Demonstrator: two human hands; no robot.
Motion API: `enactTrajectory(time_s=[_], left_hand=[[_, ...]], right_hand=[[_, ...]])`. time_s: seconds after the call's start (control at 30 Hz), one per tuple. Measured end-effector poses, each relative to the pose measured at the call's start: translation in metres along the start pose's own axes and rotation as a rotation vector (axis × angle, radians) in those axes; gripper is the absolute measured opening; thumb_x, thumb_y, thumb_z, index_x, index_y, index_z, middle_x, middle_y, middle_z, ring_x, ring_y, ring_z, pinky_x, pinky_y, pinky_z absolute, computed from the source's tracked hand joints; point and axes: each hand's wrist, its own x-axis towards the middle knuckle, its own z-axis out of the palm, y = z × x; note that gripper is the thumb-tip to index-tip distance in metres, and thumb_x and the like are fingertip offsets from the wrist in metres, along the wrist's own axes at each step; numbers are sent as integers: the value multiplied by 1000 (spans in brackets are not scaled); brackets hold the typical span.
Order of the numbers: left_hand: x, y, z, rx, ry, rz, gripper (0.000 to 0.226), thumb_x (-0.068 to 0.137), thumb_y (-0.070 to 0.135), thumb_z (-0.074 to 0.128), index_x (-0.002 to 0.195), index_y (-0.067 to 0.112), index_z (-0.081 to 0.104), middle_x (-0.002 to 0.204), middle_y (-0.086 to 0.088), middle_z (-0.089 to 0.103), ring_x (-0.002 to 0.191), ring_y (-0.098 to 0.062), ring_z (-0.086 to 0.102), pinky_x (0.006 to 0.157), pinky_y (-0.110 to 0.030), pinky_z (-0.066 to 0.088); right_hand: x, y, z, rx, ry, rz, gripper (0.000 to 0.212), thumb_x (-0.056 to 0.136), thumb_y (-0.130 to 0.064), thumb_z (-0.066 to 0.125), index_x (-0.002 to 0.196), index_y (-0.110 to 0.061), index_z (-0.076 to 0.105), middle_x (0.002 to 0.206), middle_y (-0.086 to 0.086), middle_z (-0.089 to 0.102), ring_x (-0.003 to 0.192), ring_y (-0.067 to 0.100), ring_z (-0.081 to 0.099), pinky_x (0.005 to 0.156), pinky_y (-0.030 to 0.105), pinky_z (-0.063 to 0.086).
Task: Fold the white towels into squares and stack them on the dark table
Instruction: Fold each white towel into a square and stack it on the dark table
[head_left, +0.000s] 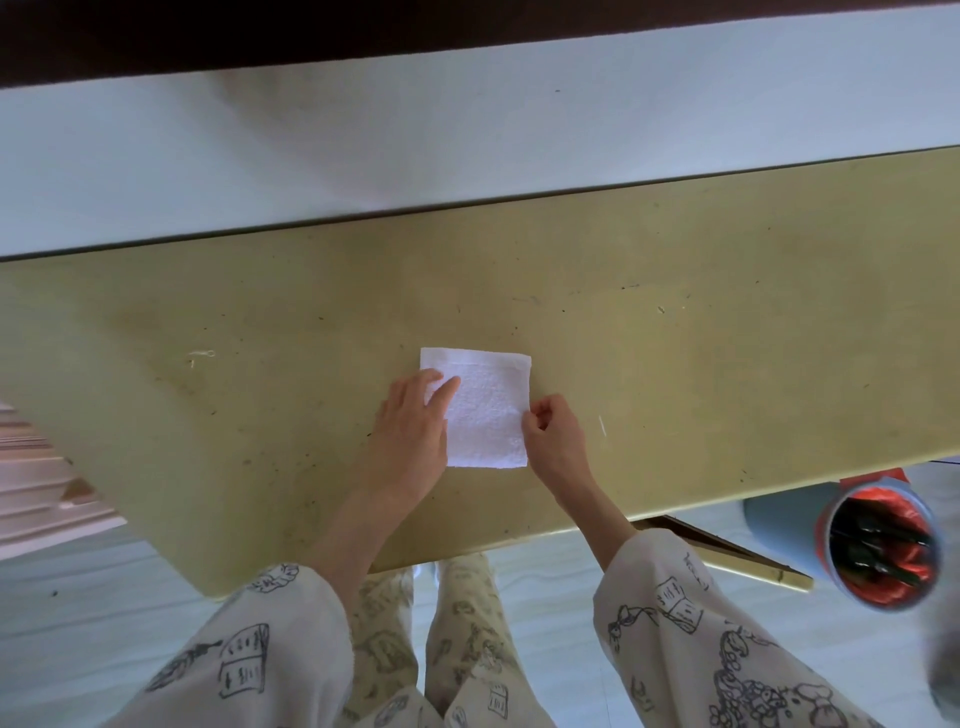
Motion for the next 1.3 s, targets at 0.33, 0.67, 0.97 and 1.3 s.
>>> enactTrajectory(time_s=[0.33,0.67,0.97,1.3], left_hand=[[13,-30,-1,296,-365,211,88,84,48,57,148,20,3,149,3,-22,137,-17,-22,113,-51,-2],[14,-25,-2,341,-466,176,114,71,66,57,135,26,-28,141,2,-39,133,-19,-34,108,-60,-10],[-13,-49,24,281,-180,273,59,95,46,19,145,14,22,154,-5,20,141,-20,14,108,-60,20],[-19,-53,27,312,-32,357,60,91,48,36,140,14,34,150,-7,31,141,-20,21,111,-55,14]], right_hand=[[2,-3,0,8,5,72,2,89,-9,45,90,-10,46,74,-6,46,69,16,46,56,24,36],[-13,12,-5,-190,131,-115,33,86,-3,51,119,-6,49,105,7,56,93,21,52,76,26,40],[-3,47,26,-914,144,-763,48,93,-27,32,137,-7,34,145,13,41,137,25,29,111,48,25],[1,54,23,-998,118,-732,53,98,-35,20,143,-9,27,151,9,30,140,20,21,111,49,14]])
